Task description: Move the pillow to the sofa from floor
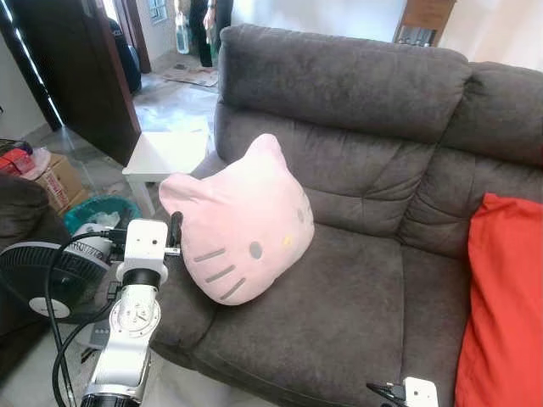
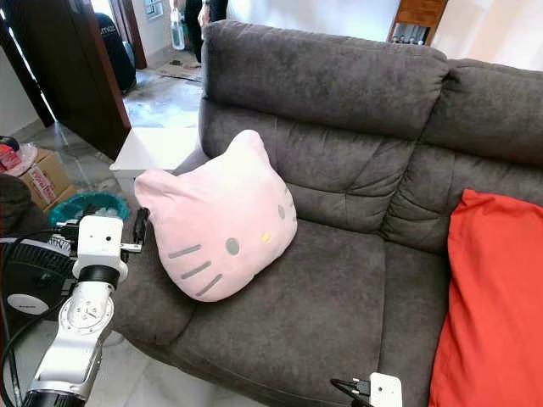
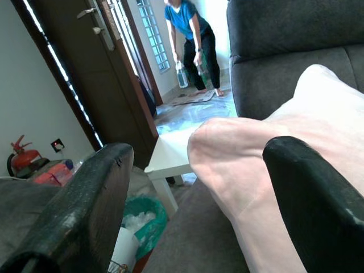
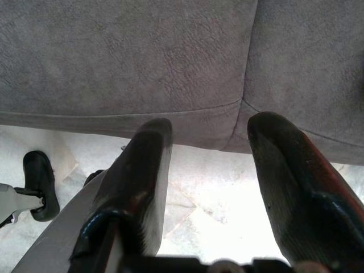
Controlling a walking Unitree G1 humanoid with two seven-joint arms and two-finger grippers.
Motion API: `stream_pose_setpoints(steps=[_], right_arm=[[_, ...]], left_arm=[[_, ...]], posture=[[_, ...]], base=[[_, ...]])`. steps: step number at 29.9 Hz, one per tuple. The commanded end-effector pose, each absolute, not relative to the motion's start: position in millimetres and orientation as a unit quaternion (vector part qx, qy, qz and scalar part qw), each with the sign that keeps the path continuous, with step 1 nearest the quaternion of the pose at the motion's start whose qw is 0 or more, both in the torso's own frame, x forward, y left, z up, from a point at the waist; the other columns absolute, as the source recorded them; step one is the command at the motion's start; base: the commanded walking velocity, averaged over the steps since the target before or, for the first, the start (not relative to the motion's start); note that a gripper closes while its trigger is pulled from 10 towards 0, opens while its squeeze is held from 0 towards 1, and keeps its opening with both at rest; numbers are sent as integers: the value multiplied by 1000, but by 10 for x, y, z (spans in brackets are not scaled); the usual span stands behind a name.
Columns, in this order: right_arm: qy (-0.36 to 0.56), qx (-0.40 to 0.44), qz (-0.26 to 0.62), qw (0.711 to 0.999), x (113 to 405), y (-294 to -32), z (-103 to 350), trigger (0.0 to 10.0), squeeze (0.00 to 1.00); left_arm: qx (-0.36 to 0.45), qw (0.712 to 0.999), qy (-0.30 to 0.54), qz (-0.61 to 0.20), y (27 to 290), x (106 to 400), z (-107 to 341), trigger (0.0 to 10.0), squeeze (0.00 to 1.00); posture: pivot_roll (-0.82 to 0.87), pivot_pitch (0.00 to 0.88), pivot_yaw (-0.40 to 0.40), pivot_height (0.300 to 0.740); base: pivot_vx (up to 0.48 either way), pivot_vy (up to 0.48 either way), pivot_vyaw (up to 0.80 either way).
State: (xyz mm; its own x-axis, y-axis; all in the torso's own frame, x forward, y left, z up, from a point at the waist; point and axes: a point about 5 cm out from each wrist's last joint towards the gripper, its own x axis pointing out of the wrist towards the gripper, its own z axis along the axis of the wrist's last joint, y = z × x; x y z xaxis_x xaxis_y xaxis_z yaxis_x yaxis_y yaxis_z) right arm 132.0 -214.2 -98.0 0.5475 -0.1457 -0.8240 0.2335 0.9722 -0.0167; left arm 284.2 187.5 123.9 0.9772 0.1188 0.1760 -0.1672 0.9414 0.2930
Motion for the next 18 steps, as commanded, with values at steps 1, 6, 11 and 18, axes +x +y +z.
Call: stream_pose_setpoints(steps=[1, 6, 11, 18], right_arm=[[461, 52, -114, 878, 1321, -2151, -977, 10000, 0], [462, 49, -111, 879, 1317, -2161, -976, 10000, 0], [460, 47, -108, 880, 1317, -2166, -974, 10000, 0], [460, 45, -105, 880, 1318, -2173, -972, 10000, 0]], left_arm=[[151, 984, -68, 65, 1844, 2825, 1199, 10000, 0], [149, 985, -64, 64, 1834, 2815, 1174, 10000, 0], [145, 985, -61, 64, 1826, 2804, 1157, 10000, 0], [142, 986, -58, 59, 1782, 2816, 1144, 10000, 0]], posture=[[255, 19, -56, 740], [252, 32, -62, 740], [236, 50, -65, 740], [223, 67, -63, 740]], base=[[0, 0, 0], [0, 0, 0], [-154, 0, 0], [-289, 0, 0]])
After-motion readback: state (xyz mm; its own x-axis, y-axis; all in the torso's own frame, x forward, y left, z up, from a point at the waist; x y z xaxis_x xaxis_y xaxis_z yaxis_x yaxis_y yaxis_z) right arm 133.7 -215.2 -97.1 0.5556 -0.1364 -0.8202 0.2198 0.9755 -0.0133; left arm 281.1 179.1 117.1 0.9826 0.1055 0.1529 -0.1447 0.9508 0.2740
